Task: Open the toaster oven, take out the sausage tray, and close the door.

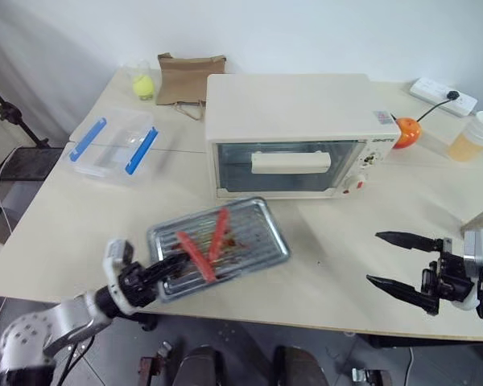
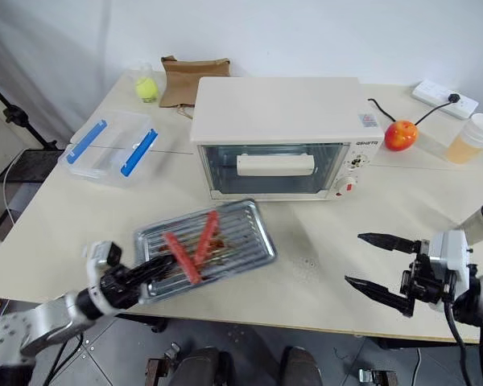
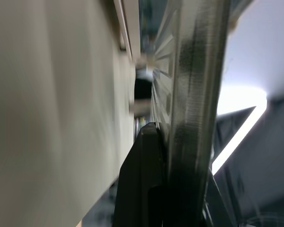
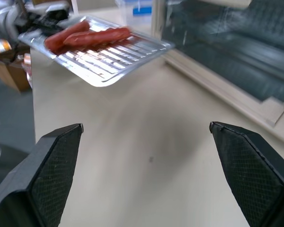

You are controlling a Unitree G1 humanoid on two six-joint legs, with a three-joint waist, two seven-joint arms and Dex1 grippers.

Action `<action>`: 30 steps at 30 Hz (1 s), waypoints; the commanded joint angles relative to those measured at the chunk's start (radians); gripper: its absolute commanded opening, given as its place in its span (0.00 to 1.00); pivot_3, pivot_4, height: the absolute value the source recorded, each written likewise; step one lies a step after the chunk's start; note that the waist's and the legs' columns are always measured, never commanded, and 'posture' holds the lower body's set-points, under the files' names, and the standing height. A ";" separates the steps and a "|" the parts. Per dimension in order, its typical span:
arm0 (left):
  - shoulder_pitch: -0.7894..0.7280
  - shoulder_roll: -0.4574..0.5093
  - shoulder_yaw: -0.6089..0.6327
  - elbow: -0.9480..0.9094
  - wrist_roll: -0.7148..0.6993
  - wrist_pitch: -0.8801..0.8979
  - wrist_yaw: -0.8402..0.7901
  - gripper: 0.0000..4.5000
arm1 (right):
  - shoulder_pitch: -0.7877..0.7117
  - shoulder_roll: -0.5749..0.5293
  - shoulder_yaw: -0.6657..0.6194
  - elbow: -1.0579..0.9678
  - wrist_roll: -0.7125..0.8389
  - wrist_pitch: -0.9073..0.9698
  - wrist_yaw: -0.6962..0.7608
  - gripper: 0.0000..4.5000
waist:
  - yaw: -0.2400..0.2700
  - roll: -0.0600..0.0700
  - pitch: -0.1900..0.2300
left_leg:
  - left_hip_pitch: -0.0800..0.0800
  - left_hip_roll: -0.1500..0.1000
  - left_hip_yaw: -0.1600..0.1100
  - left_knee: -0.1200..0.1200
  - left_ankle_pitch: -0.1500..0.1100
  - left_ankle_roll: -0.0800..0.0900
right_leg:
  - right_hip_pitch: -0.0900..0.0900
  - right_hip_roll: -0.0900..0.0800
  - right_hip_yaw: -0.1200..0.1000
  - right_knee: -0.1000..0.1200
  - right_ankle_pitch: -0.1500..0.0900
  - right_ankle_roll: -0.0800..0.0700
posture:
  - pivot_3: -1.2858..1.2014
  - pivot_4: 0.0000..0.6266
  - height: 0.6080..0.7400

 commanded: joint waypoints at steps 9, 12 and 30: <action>-0.295 -0.048 -0.227 0.143 0.124 0.096 0.053 0.00 | 0.153 0.034 -0.090 -0.132 0.010 -0.032 -0.077 0.99 | 0.002 0.000 0.000 | 0.002 0.000 0.005 0.001 0.001 0.002 | 0.000 0.002 -0.001 0.003 0.001 0.002 | 0.52 0.24 1.00; -0.333 -0.091 -0.247 0.189 0.208 0.106 0.045 0.00 | 0.179 0.038 -0.101 -0.150 0.016 -0.032 -0.084 0.99 | 0.005 0.000 0.000 | 0.002 -0.001 0.004 0.001 0.002 0.002 | 0.001 0.002 0.000 0.002 0.002 0.003 | 0.52 0.24 1.00; -0.438 -0.279 -0.205 0.289 0.546 0.180 0.046 0.00 | 0.244 0.040 -0.151 -0.152 0.033 -0.048 -0.072 0.99 | 0.053 0.014 -0.008 | 0.007 -0.006 0.001 0.001 0.001 0.000 | 0.014 -0.003 0.000 -0.015 0.010 0.014 | 0.52 0.24 1.00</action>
